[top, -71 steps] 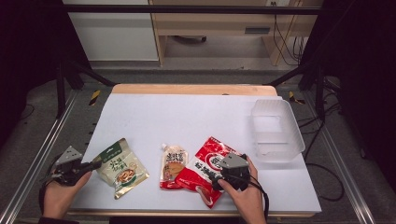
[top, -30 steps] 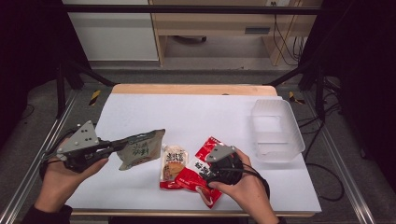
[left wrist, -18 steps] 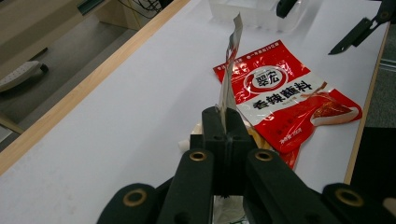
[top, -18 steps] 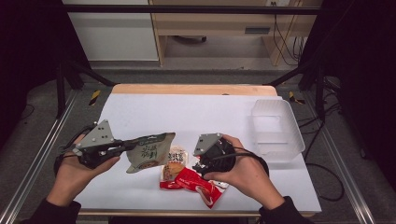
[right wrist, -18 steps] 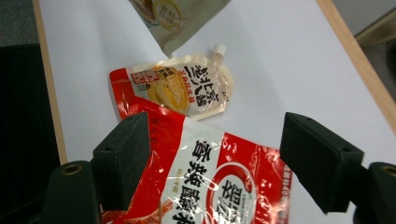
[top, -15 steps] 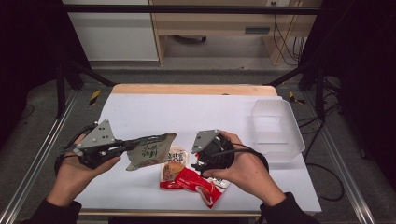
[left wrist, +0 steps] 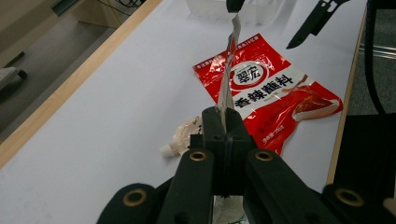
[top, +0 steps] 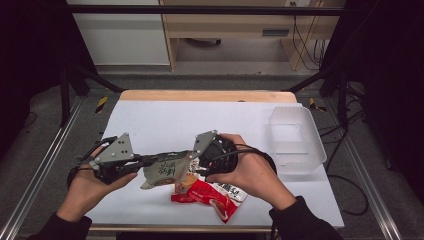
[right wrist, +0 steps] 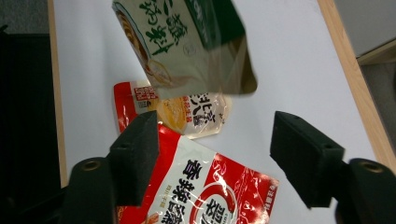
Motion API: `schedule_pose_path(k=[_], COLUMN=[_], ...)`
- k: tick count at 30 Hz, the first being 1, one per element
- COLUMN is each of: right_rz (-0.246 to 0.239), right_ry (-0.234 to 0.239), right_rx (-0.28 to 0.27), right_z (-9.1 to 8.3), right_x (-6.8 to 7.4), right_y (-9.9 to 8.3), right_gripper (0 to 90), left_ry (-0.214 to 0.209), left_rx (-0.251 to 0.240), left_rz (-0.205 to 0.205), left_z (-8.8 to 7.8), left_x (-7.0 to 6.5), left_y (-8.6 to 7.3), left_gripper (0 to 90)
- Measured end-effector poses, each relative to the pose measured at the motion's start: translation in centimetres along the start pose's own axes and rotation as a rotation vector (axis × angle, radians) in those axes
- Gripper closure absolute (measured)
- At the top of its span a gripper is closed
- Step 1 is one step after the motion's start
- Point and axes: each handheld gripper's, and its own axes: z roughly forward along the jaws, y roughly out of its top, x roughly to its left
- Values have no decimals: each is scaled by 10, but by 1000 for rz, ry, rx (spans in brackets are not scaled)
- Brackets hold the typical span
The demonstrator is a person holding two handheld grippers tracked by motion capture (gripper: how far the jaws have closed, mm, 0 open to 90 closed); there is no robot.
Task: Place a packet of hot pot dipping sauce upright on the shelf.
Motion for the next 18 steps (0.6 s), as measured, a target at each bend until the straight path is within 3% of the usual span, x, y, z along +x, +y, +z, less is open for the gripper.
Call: schedule_pose_path(k=[4,13,18], right_rz=[-32,-39,-67], right_ry=[24,97,120], right_rx=[23,64,93], right_z=[3,21,29], right_x=[-1,-3,-1], right_y=[11,22,27], right_gripper=[387,427,515], left_ry=[-11,-38,-46], left_rx=[2,9,12], left_rz=[9,23,30], left_z=[3,8,11], left_x=[-2,-8,-10], left_y=[2,3,5], left_gripper=[900,900,900])
